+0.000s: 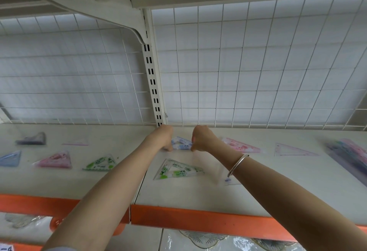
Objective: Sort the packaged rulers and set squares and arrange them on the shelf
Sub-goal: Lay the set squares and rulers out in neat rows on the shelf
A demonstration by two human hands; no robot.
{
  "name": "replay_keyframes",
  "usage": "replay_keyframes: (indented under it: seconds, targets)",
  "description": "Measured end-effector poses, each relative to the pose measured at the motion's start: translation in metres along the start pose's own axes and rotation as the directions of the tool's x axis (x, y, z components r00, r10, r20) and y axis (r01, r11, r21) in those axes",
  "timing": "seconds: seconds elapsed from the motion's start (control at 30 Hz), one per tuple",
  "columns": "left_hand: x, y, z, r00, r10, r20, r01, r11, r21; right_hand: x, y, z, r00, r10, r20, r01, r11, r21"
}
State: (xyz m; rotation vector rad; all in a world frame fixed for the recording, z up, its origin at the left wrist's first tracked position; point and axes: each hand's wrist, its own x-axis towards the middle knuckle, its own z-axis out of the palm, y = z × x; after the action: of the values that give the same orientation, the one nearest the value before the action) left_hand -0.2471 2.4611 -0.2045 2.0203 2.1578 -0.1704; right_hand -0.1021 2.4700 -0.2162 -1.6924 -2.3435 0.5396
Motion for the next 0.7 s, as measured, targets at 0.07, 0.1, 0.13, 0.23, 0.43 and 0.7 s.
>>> replay_keyframes:
  seconds: [0.07,0.1,0.13,0.23,0.43,0.7]
  targets:
    - [0.0,-0.001,0.0,1.0,0.009,-0.007,-0.009,1.0,-0.012,0.0,0.001,0.0,1.0,-0.01,-0.003,0.01,1.0,-0.015]
    - [0.0,-0.002,0.001,1.0,0.016,-0.007,-0.016,1.0,-0.017,-0.001,0.002,0.0,1.0,-0.017,-0.006,0.017,1.0,-0.024]
    - [-0.003,-0.003,0.001,1.0,0.023,-0.004,-0.023,0.999,-0.023,-0.002,0.004,0.0,1.0,-0.027,-0.01,0.027,0.999,-0.034]
    - [-0.006,-0.012,0.0,0.998,0.062,-0.021,-0.063,0.997,-0.055,-0.011,0.006,-0.005,0.996,-0.073,-0.051,0.072,0.997,-0.017]
    - [-0.046,-0.017,-0.017,0.966,0.258,0.003,-0.25,0.942,-0.224,-0.038,0.0,-0.012,0.985,-0.172,0.029,0.17,0.984,0.053]
    - [-0.063,-0.017,-0.001,0.951,0.206,0.231,-0.186,0.977,-0.106,-0.062,-0.009,0.001,0.984,-0.121,0.132,0.124,0.992,-0.015]
